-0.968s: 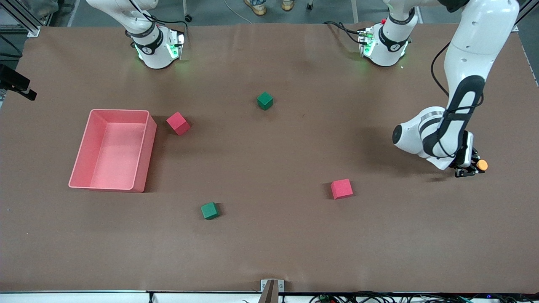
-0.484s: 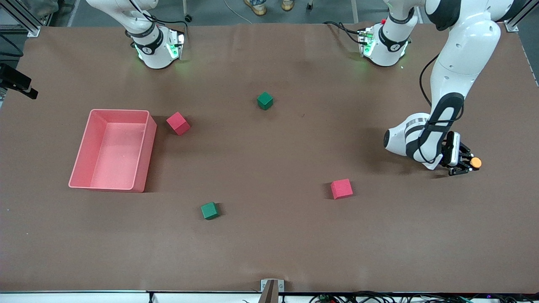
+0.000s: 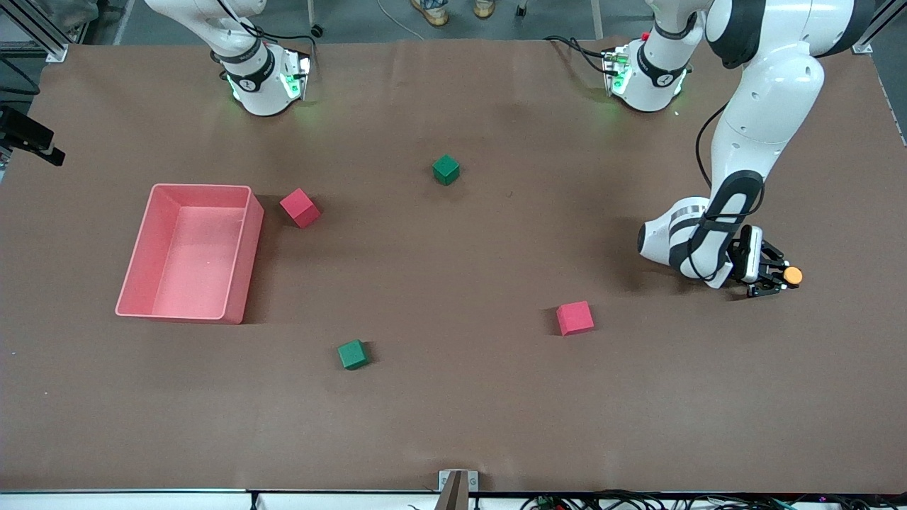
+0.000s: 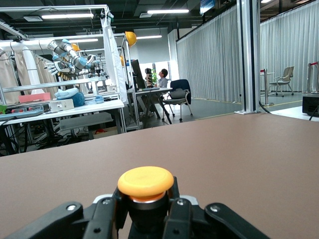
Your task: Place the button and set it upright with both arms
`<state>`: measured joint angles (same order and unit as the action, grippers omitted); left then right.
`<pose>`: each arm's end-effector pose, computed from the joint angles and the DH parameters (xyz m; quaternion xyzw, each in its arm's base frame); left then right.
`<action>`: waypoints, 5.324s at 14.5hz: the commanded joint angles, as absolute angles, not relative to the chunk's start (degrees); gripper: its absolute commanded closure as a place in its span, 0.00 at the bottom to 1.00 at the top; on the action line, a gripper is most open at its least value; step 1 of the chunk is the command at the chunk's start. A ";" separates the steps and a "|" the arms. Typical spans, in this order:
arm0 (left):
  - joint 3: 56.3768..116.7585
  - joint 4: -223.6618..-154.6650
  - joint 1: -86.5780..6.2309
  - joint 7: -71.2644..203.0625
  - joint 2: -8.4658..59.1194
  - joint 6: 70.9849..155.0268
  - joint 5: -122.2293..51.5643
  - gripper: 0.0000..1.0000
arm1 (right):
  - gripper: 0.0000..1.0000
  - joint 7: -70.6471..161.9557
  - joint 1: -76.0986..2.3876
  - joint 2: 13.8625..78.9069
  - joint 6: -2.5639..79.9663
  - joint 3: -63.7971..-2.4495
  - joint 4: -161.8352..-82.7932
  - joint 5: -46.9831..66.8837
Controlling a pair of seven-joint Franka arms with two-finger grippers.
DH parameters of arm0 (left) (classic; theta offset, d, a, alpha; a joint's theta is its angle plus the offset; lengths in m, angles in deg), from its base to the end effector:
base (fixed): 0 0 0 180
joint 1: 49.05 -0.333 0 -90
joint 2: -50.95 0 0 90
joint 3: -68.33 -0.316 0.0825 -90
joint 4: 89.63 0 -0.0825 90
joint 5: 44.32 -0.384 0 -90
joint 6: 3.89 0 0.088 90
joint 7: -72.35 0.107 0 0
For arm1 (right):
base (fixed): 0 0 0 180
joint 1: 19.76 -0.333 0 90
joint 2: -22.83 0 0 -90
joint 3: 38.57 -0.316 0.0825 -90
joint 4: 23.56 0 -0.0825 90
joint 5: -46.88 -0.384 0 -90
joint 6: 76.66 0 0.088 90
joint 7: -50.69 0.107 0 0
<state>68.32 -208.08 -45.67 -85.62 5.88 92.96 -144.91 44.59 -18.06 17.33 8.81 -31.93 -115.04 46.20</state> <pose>0.5200 0.0637 0.0619 -0.6016 -0.4115 -0.5231 0.4417 0.5106 -0.0768 0.6566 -0.9997 0.0188 0.0033 0.0120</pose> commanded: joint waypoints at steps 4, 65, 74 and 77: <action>68.15 -207.84 -45.44 -92.53 4.19 92.43 -146.28 0.00 | 0.00 43.65 -16.59 17.56 8.07 -32.51 -113.91 45.04; 71.23 -169.52 -50.10 64.24 41.18 79.61 -42.04 0.00 | 0.00 43.65 -16.86 19.14 10.44 -32.68 -116.54 44.07; 73.43 -187.43 -49.66 67.52 56.73 84.96 -42.13 0.00 | 0.00 43.57 -17.03 18.88 10.71 -32.60 -116.72 44.07; 73.51 -189.73 -49.40 67.52 58.06 86.02 -42.13 0.00 | 0.00 43.65 -16.95 18.88 10.97 -32.60 -116.54 44.07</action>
